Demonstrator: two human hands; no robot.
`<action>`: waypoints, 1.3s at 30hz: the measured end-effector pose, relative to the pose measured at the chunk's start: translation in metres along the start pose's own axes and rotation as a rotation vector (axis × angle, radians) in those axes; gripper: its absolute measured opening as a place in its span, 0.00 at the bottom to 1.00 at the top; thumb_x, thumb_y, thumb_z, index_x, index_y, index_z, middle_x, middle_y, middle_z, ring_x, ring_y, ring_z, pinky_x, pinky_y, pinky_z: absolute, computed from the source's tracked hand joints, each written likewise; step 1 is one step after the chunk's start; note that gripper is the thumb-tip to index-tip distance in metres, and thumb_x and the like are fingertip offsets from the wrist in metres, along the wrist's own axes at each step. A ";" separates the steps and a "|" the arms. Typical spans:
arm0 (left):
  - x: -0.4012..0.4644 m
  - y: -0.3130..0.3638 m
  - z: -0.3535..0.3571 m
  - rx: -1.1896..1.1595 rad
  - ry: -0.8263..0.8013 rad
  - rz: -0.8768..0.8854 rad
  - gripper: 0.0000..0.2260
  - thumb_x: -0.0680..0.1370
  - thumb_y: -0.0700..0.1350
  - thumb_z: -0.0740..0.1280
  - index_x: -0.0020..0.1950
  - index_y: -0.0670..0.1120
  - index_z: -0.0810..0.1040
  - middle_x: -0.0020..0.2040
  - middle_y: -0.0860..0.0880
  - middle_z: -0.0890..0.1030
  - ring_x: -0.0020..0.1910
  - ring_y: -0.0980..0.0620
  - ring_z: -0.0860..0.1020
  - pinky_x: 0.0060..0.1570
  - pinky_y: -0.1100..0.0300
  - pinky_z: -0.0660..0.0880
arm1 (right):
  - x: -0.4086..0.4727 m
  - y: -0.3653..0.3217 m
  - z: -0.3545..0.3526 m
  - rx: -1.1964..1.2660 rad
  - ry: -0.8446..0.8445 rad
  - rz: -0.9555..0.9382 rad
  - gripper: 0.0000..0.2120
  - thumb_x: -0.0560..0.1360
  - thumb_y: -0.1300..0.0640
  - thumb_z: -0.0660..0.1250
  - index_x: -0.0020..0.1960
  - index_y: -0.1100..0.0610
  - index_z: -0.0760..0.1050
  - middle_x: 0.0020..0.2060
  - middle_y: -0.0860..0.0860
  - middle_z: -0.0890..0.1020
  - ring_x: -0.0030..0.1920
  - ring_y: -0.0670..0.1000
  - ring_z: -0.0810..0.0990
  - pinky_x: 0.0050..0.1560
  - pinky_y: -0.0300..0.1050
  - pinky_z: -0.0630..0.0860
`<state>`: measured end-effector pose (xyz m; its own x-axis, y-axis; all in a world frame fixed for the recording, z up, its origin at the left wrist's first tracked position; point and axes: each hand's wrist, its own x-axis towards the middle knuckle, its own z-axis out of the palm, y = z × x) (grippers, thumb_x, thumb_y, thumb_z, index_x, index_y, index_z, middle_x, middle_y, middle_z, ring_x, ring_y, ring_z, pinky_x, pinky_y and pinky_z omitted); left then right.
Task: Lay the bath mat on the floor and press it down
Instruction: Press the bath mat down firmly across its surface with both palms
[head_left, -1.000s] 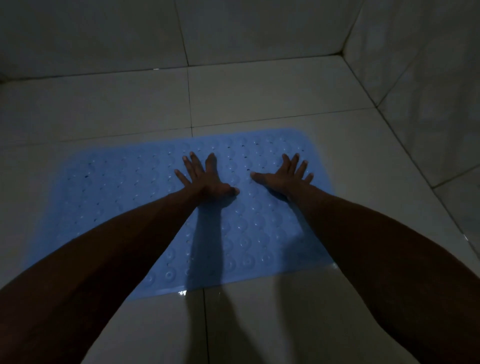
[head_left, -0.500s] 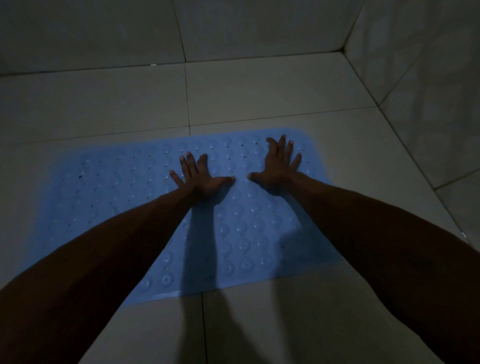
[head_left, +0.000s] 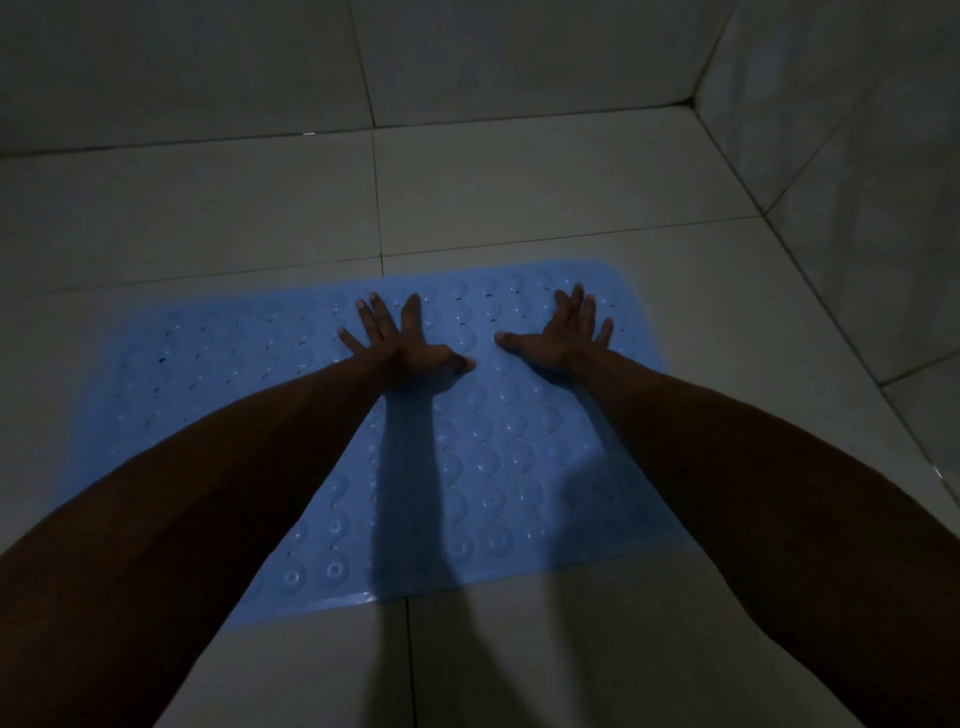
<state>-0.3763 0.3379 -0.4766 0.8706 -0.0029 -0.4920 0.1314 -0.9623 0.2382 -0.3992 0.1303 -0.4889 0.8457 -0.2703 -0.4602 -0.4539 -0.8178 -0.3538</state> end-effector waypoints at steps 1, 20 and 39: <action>0.002 -0.001 0.000 0.002 -0.015 0.000 0.58 0.60 0.77 0.66 0.77 0.57 0.36 0.75 0.43 0.28 0.73 0.41 0.28 0.68 0.32 0.33 | 0.001 -0.001 0.001 -0.002 0.003 0.016 0.60 0.65 0.24 0.64 0.80 0.53 0.36 0.77 0.51 0.31 0.77 0.53 0.30 0.74 0.62 0.31; 0.017 0.019 -0.023 -0.179 0.059 -0.214 0.62 0.56 0.67 0.77 0.78 0.55 0.42 0.76 0.39 0.33 0.74 0.35 0.33 0.70 0.31 0.40 | 0.000 -0.016 -0.016 0.080 -0.089 0.103 0.63 0.64 0.29 0.70 0.79 0.51 0.32 0.76 0.53 0.28 0.76 0.59 0.29 0.73 0.66 0.32; 0.023 0.022 -0.020 -0.252 0.071 -0.230 0.60 0.58 0.77 0.68 0.79 0.53 0.42 0.77 0.42 0.33 0.75 0.40 0.32 0.71 0.36 0.34 | 0.020 -0.054 -0.048 0.014 -0.010 0.130 0.65 0.66 0.37 0.76 0.77 0.55 0.27 0.74 0.59 0.26 0.74 0.64 0.26 0.72 0.66 0.30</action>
<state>-0.3445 0.3223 -0.4660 0.8340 0.2337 -0.4998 0.4334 -0.8381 0.3313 -0.3444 0.1451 -0.4395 0.7768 -0.3682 -0.5109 -0.5632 -0.7692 -0.3019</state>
